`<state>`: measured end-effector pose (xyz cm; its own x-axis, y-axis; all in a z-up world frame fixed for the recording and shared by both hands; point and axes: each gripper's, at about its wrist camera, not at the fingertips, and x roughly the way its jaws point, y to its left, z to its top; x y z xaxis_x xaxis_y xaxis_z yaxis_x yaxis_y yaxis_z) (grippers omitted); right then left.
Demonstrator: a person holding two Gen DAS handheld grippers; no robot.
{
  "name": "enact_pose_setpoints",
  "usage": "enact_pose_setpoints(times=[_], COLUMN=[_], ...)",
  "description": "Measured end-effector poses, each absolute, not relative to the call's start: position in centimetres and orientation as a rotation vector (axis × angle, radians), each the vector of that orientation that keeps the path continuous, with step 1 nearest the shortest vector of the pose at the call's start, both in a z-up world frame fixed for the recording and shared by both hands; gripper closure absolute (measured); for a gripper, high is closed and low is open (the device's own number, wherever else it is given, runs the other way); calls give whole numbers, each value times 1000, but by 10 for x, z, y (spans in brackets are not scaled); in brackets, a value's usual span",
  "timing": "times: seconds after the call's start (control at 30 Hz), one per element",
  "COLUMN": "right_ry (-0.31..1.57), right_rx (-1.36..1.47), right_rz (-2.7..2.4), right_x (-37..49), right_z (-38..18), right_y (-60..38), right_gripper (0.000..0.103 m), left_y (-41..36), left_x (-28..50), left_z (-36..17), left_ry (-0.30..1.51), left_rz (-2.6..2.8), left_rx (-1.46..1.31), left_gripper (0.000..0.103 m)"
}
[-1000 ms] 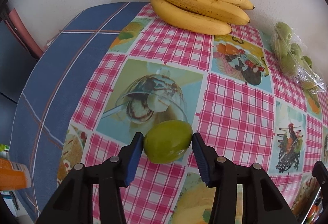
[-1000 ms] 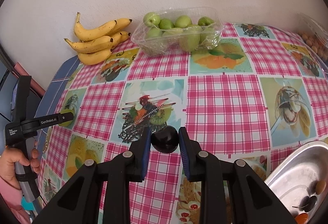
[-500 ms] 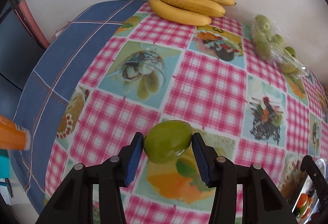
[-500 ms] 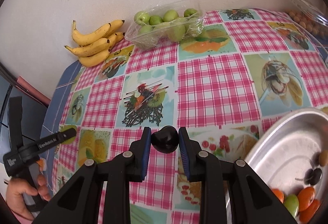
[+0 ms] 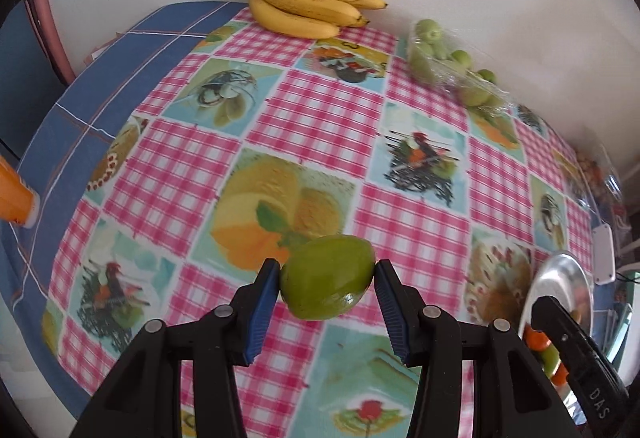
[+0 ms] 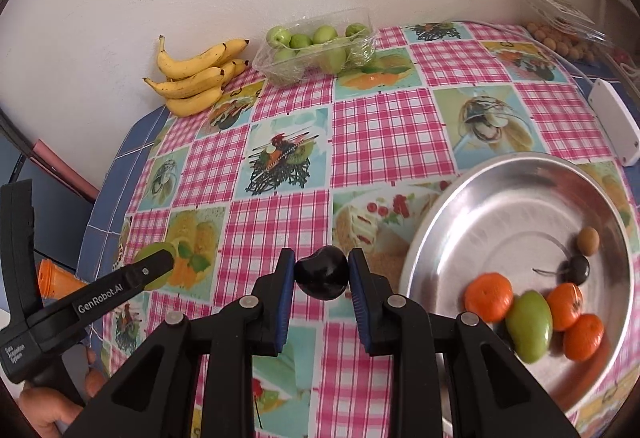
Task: Organize fruits
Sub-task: 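Carry the plum and the green apple over the steel bowl with both grippers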
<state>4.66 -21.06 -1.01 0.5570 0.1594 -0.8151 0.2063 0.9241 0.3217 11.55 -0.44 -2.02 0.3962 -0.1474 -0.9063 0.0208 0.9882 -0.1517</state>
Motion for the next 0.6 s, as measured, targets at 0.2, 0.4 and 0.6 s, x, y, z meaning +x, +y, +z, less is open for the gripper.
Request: enact_pose_setpoints(times=[0.2,0.4,0.6], right_ry=[992,997,996], right_rx=[397,391,406], right_rz=[-41,-52,-62], right_x=[21,0,-14], right_z=[-4,-4,-6], right_y=[-207,-206,-216], right_gripper=[75,75,75], left_y=[-22,-37,-45], left_x=[89,70,67], left_z=[-4,11,14], left_ry=[1122,1079,1076], left_rz=[-153,-224,-251], left_rx=[-145,-154,-161], left_gripper=[51,51,51])
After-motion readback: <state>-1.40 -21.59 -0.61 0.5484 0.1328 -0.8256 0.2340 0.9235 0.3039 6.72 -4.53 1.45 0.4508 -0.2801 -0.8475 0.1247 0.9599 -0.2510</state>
